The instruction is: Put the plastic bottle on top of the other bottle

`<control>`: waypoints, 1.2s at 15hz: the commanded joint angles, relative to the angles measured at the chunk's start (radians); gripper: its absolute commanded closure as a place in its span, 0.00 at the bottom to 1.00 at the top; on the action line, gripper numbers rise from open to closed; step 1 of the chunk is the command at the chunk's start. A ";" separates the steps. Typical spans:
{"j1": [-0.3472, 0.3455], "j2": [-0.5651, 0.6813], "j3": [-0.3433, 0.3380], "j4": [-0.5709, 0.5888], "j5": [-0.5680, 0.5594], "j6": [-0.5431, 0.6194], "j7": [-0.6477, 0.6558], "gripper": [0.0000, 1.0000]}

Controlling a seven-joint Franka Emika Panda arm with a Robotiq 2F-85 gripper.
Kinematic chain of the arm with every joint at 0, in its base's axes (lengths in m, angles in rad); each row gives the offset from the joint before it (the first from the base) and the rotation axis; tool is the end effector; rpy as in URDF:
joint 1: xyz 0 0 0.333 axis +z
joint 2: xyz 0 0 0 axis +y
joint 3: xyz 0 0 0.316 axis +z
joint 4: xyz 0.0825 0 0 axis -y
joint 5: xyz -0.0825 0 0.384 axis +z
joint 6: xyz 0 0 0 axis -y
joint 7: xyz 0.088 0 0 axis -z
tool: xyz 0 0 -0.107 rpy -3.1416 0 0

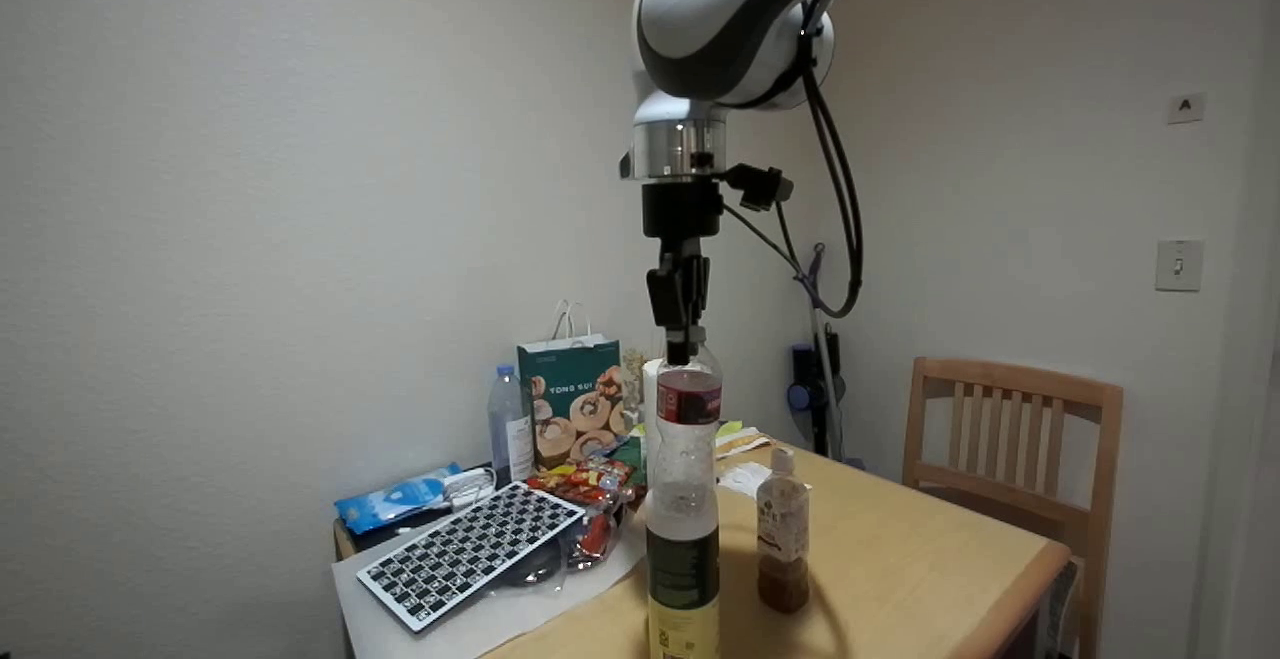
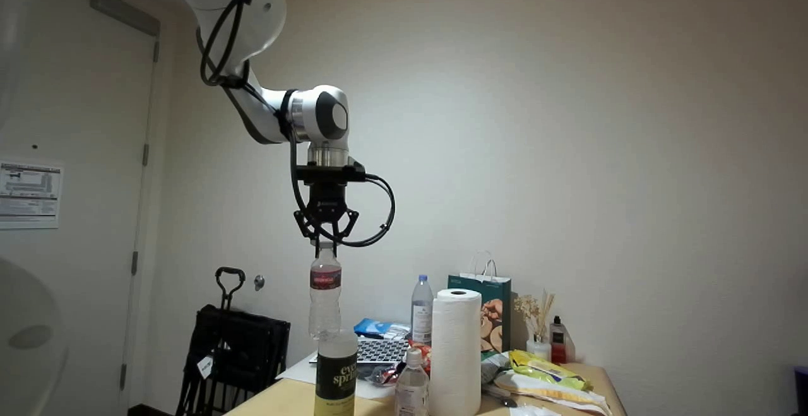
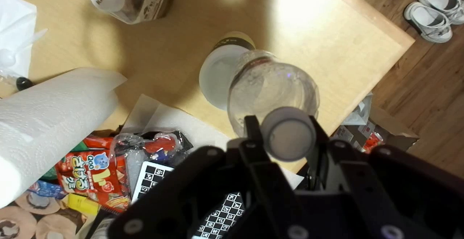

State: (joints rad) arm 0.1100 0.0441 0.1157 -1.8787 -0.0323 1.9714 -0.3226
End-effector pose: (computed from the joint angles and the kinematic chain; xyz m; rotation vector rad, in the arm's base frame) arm 0.5643 0.1266 0.4877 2.9922 0.8603 0.0742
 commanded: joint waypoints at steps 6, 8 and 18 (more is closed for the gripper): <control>-0.003 -0.011 -0.004 -0.021 -0.043 0.042 -0.006 0.92; -0.005 -0.005 -0.006 -0.015 -0.050 0.040 -0.008 0.92; -0.006 0.045 -0.009 0.039 -0.056 0.028 -0.024 0.92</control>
State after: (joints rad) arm 0.1087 0.0644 0.1075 -1.8631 -0.0675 1.9873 -0.3241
